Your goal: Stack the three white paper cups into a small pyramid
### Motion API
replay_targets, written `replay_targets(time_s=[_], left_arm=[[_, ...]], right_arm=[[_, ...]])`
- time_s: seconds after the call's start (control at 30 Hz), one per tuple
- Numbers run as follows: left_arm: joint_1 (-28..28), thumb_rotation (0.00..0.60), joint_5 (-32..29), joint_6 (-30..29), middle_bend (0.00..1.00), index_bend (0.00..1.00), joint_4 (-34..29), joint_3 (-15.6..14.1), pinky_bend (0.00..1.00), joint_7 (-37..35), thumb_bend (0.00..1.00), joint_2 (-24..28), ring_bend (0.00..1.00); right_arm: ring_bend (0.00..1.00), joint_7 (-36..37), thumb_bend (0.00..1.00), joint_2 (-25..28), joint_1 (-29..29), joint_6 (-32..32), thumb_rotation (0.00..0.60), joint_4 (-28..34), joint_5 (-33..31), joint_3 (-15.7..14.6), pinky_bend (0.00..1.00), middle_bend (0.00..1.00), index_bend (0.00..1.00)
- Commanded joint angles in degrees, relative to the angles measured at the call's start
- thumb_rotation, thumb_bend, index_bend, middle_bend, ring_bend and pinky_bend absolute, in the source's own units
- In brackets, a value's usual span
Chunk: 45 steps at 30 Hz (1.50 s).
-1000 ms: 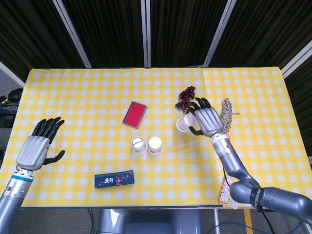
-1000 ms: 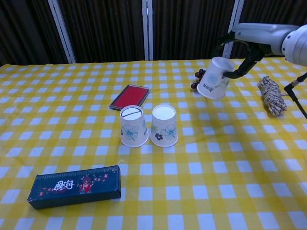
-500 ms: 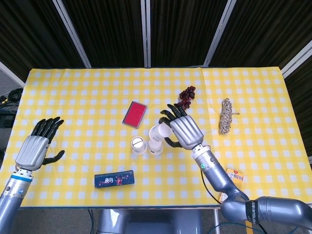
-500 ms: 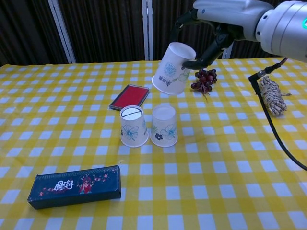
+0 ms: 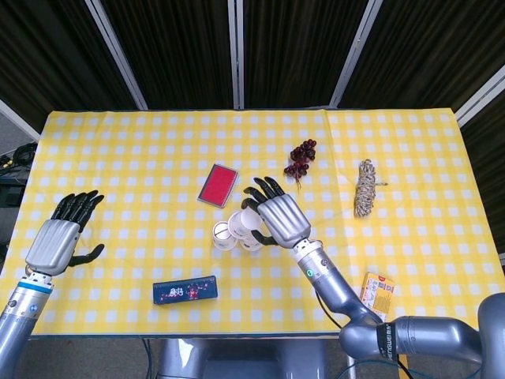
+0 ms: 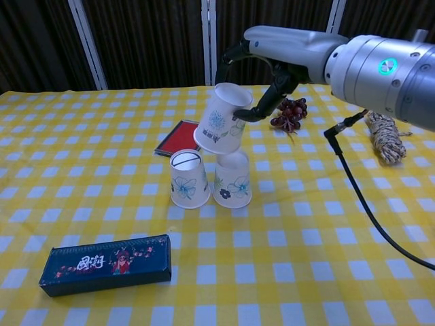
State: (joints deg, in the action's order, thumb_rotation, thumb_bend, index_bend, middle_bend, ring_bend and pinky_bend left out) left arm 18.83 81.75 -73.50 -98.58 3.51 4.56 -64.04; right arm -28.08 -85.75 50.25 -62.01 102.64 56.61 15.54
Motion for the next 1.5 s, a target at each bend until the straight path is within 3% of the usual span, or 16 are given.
replay_targets(time_s=[0.03, 1.1, 1.5], left_arm=[[0.0, 0.6, -0.1, 0.1, 0.0, 0.0, 0.0, 0.1, 0.0, 0.0, 0.3, 0.0, 0.0], [-0.1, 0.6, -0.3, 0.8, 0.0, 0.0, 0.4, 0.4, 0.0, -0.8, 0.3, 0.3, 0.0], [0.0, 0.6, -0.8, 1.2, 0.0, 0.0, 0.6, 0.7, 0.0, -0.7, 0.3, 0.2, 0.0]], right_arm=[[0.0, 0.1, 0.3, -0.1, 0.0, 0.2, 0.6, -0.2, -0.3, -0.2, 0.0, 0.17, 0.46], [0.0, 2.5, 0.28, -4.9, 0.1, -0.4, 0.6, -4.3, 1.2, -0.9, 0.0, 0.16, 0.45], [0.0, 2.0, 0.2, -4.9, 0.0, -0.2, 0.6, -4.1, 1.3, -1.1, 0.0, 0.08, 0.3]])
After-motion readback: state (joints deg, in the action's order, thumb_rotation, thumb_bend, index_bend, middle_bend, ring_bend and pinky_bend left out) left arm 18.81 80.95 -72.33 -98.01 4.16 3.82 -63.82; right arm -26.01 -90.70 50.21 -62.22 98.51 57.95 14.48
